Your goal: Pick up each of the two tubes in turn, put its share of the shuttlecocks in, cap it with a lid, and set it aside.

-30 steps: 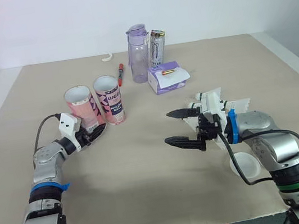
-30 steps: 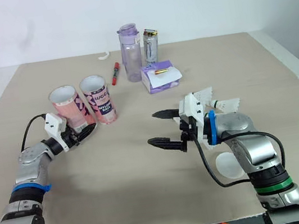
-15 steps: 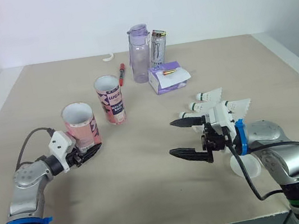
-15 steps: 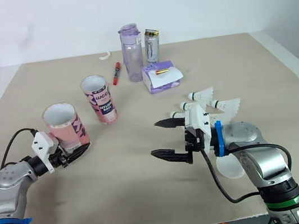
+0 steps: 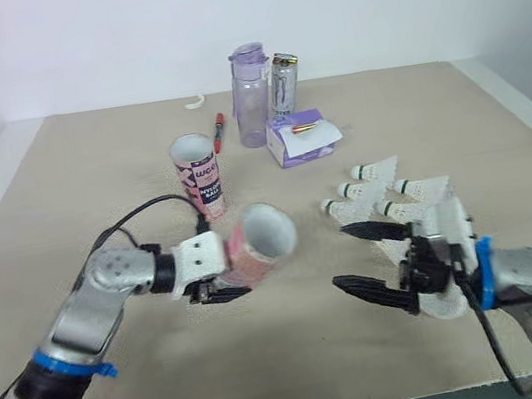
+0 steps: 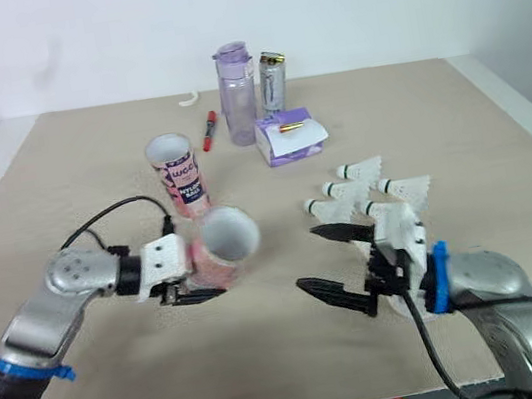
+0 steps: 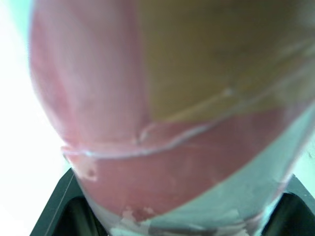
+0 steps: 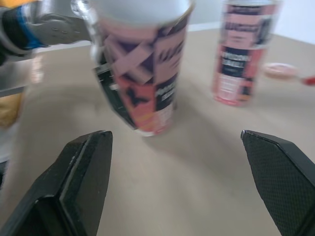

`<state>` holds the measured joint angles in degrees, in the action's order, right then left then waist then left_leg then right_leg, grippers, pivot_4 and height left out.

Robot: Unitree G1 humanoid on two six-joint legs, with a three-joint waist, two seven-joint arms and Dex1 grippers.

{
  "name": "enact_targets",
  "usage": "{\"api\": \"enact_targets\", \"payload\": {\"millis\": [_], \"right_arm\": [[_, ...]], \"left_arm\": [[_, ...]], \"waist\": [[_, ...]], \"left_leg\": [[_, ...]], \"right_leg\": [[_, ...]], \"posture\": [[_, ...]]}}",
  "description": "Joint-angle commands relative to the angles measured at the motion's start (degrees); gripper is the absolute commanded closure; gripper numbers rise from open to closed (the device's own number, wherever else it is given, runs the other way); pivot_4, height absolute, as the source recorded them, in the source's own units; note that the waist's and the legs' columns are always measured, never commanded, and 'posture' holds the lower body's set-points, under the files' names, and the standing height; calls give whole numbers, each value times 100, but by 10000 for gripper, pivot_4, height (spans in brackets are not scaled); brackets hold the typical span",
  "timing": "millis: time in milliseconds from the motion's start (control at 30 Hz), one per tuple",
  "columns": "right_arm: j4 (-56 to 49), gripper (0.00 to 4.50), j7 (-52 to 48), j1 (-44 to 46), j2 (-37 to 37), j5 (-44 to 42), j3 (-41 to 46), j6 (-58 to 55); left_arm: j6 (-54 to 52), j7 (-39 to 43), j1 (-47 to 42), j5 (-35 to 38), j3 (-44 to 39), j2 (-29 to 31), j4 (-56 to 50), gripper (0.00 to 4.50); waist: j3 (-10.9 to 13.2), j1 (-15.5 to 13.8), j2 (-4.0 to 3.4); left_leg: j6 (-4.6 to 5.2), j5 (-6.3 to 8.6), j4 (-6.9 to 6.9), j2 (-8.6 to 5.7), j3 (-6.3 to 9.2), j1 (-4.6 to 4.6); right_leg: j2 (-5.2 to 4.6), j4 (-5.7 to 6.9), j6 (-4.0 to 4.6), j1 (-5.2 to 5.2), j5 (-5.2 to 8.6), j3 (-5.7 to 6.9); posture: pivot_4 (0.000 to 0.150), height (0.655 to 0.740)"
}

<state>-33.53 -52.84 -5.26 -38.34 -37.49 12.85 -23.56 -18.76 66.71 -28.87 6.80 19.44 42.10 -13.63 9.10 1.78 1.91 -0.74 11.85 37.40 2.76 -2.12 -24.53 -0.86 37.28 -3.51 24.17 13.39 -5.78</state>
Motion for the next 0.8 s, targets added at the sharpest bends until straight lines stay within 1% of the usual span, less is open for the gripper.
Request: {"api": "enact_targets", "payload": {"millis": [33, 200, 300, 500, 633, 800], "right_arm": [[-549, 0, 466, -361, 91, -181, 469, -26], [-924, 0, 1134, -1191, 283, -11, 885, -103], [-1016, 0, 1551, -1437, 420, 2, 1017, -206], [-936, 0, 2462, -1634, 592, -242, 1337, -876], [-838, 0, 2851, -1582, 577, -545, 1497, -1382], [-812, 0, 3116, -1378, 572, -814, 1276, -1861]], "left_arm": [[-221, 214, -328, -367, 363, 131, -187, 16731], [-659, 391, -687, -780, 860, 92, -257, 16731], [-749, 350, -788, -959, 995, 10, -171, 16731], [-838, 203, -921, -1303, 1157, -202, 68, 16731], [-1245, 93, -1021, -1232, 1104, -535, 48, 16731], [-1375, 59, -1044, -1259, 1131, -615, -51, 16731]], "waist": [[0, 14, -1], [-2, 2, -3], [-5, 1, -7], [-12, -1, -15], [-15, -35, -20], [-16, -37, -22]], "left_leg": [[0, 0, 0, 0, -1, 1], [1, 0, 4, 0, 5, 1], [1, 0, 9, -2, 4, 4], [9, -5, 14, -11, 8, 30], [15, -9, 17, -16, 8, 31], [15, -9, 16, -18, 8, 29]], "right_leg": [[0, 0, -1, 0, 0, -2], [1, 0, 0, -3, 0, 1], [0, 0, -1, -9, -1, -3], [-4, 0, 4, -40, -4, -14], [-6, -1, 4, -46, -4, -20], [-8, -9, -1, -52, -1, -21]], "posture": [[1500, 7400], [1500, 7400], [1500, 7400], [1500, 7400], [1500, 7400], [1500, 7400]]}}
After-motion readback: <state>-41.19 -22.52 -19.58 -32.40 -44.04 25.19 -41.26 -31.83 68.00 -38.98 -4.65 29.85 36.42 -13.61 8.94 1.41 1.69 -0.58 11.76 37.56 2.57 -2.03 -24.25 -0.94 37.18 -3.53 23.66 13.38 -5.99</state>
